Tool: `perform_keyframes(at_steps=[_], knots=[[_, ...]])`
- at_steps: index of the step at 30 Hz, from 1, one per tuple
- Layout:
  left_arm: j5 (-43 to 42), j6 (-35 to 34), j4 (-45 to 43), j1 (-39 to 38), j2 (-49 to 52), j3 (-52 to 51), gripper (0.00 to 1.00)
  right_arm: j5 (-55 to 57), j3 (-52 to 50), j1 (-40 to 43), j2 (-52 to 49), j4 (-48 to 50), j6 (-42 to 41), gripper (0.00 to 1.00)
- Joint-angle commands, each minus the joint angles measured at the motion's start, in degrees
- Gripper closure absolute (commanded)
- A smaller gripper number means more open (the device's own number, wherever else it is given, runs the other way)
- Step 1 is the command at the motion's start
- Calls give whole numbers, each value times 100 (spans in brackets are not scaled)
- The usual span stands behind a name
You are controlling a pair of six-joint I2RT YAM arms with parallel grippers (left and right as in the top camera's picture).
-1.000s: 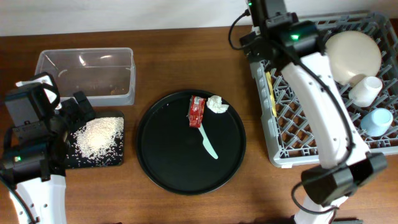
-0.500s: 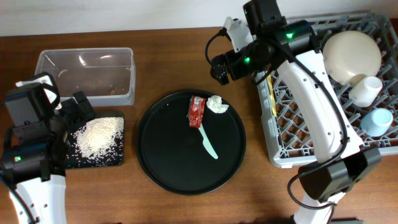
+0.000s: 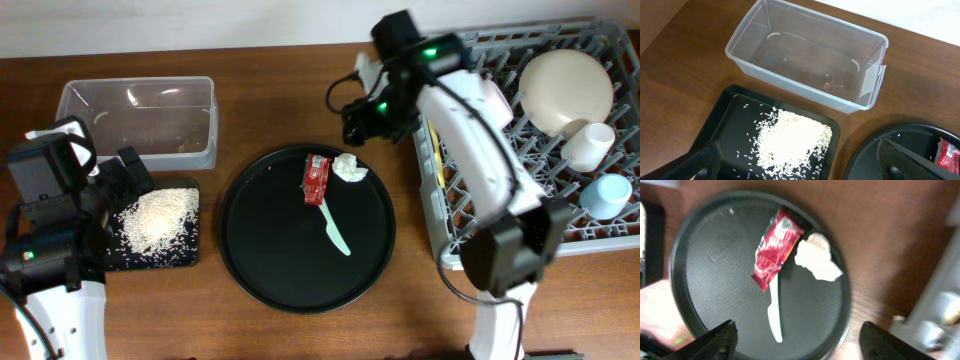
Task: Sort waste into correct bins and load items into the dishwasher rack
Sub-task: 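Release the bowl in the rack and raise the right gripper, then grasp the red wrapper on the round tray with the left gripper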
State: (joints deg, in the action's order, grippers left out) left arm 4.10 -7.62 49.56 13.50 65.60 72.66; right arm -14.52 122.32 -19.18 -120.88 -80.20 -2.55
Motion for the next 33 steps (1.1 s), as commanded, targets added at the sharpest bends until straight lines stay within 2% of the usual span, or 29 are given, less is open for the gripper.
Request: perform_keyframes(at_steps=[1, 4, 8, 15, 19, 21, 23, 26, 30, 33], knots=[[24, -70, -15, 28, -26, 98, 1, -149, -94, -435, -498, -24, -7, 20], [24, -70, -15, 28, -26, 98, 1, 223, -92, -756, -621, 33, -50, 20], [24, -70, -15, 28, -26, 98, 1, 452, -48, -719, -581, 76, -251, 16], [24, -70, -15, 28, -26, 98, 1, 96, -48, -122, -538, 203, -293, 17], [50, -59, -85, 28, -26, 98, 1, -87, -48, 361, -98, 328, -291, 17], [-361, -72, -127, 28, -28, 98, 1, -92, -48, 531, 177, 352, -286, 15], [-433, -70, -127, 28, -26, 98, 1, -92, -48, 656, 437, 367, -282, 11], [-960, -133, -647, 28, -33, 101, 1, -85, -48, 780, 719, 365, -221, 7], [-2094, -144, -1274, 26, -28, 98, 1, -92, -50, 844, 802, 278, -223, 6], [-2345, -199, -1353, -352, 306, 94, 1, -94, -50, 833, 802, 291, -225, 6]])
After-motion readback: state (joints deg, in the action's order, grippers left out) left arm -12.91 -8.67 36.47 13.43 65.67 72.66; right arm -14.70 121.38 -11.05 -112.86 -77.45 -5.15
